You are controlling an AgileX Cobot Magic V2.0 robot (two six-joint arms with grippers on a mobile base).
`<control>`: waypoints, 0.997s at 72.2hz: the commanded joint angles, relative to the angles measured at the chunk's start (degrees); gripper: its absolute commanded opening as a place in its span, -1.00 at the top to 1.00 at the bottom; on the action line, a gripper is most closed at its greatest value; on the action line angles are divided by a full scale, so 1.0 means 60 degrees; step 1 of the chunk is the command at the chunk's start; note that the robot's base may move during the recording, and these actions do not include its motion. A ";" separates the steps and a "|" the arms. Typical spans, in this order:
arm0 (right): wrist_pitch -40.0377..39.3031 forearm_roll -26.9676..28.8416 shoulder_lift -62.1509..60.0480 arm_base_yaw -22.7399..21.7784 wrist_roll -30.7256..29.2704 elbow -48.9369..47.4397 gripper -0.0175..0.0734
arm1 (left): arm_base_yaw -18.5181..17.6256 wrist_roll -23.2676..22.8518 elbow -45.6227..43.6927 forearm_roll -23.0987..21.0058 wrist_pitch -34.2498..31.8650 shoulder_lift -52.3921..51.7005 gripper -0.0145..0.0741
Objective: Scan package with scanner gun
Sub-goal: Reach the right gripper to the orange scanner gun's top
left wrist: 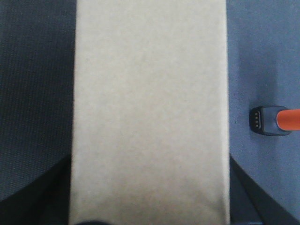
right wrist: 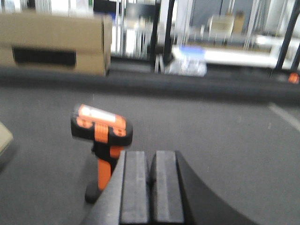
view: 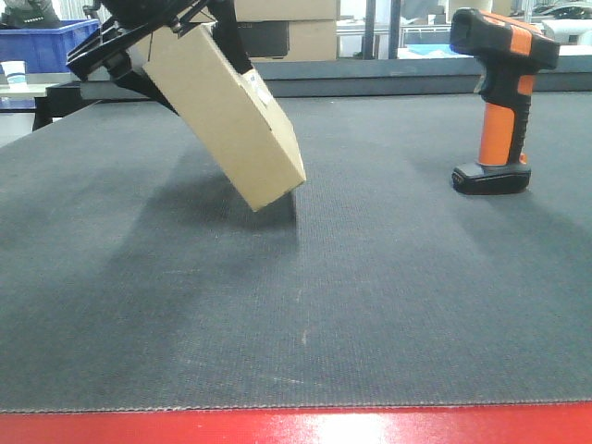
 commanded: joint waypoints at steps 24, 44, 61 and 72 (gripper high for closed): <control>-0.4078 0.0580 0.3395 0.0112 0.0187 -0.0301 0.98 | -0.0055 -0.0021 -0.0017 -0.0097 0.0071 -0.0099 0.92; -0.5092 0.0699 0.5880 0.1328 0.1417 -0.0301 0.98 | -0.0055 -0.0021 -0.0017 -0.0097 0.0047 -0.0099 0.92; -0.7535 0.0741 0.7762 0.1870 0.2185 -0.0301 0.98 | -0.0055 -0.0021 -0.0017 -0.0097 0.0028 -0.0099 0.92; -0.8672 0.0814 0.8650 0.1870 0.2249 -0.0301 0.98 | -0.0055 -0.0021 -0.0017 -0.0097 0.0013 -0.0099 0.92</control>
